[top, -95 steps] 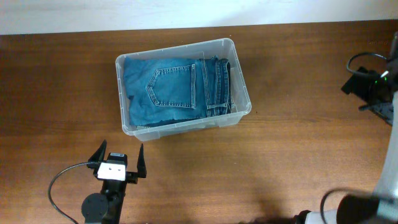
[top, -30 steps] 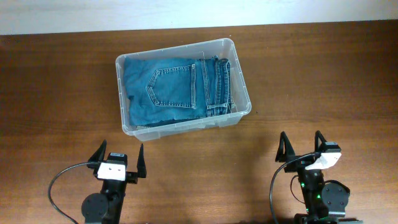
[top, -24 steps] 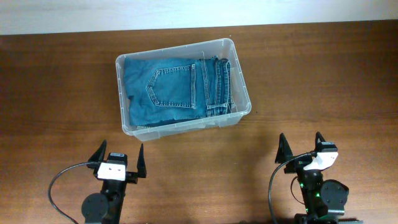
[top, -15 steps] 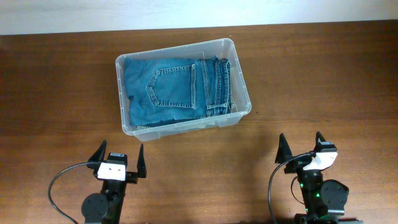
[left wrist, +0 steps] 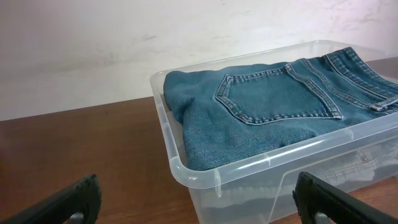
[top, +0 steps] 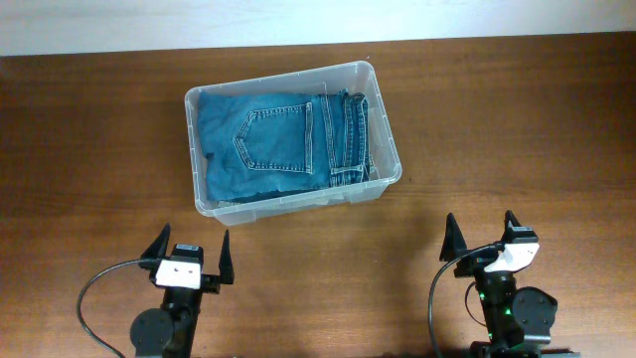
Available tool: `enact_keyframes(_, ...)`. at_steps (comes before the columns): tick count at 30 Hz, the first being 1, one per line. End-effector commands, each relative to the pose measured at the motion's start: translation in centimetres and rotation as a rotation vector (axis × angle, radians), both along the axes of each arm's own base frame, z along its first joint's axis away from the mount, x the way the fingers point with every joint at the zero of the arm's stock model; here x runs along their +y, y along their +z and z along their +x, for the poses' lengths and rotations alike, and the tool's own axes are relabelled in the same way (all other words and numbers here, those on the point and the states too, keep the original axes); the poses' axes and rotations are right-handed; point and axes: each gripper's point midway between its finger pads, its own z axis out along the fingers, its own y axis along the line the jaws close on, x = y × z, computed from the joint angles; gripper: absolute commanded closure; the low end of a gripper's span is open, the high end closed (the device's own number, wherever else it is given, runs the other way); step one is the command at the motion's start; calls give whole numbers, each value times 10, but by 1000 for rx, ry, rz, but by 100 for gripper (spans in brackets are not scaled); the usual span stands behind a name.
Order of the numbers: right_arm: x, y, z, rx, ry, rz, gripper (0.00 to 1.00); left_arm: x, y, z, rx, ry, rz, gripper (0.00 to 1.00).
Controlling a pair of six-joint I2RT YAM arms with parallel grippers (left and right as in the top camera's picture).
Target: Pack container
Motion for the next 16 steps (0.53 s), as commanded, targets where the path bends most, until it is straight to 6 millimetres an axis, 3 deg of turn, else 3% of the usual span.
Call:
enact_keyframes(1,0,-2,0,1,-1,-8,2,0,-2,0,-2,-3,15,1)
enact_keyframes(16,0,-2,0,1,-1,-8,2,0,-2,0,-2,-3,16,1)
